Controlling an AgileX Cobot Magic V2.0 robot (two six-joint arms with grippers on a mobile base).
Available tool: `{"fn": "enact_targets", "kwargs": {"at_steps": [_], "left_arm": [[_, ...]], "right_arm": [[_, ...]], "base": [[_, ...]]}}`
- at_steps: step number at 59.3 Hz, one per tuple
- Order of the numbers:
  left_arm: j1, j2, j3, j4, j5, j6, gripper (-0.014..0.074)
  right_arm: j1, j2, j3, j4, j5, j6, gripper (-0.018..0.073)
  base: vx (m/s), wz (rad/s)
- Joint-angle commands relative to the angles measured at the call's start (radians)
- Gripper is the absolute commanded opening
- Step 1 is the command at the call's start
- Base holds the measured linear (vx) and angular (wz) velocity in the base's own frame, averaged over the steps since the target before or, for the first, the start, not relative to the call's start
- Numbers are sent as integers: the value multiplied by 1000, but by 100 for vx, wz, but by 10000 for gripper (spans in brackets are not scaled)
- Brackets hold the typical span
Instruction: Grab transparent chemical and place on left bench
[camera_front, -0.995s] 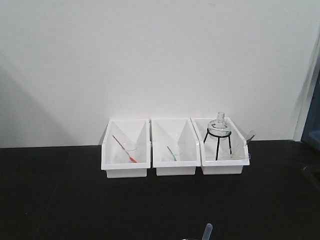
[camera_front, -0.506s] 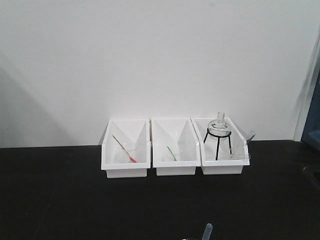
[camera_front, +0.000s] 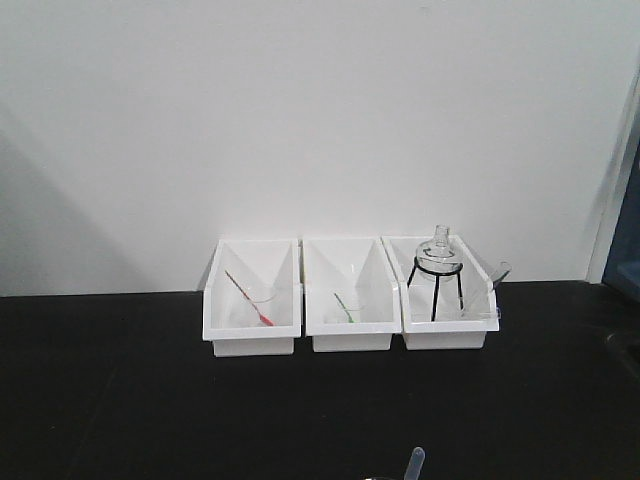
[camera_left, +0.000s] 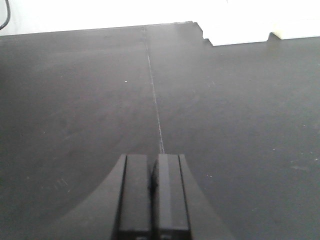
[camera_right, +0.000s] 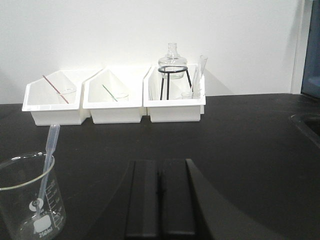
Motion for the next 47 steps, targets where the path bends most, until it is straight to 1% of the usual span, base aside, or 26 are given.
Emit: {"fn": "enact_targets", "kwargs": {"at_steps": [1,47], "left_arm": [[-2,-19,16,-1,-78,-8,-3],[-2,-19,16,-1,-78,-8,-3]], "right_arm": [[-5,-14,8,-2,-72,-6,-7],[-5,-14,8,-2,-72,-6,-7]], "base": [[0,0],[0,0]]}}
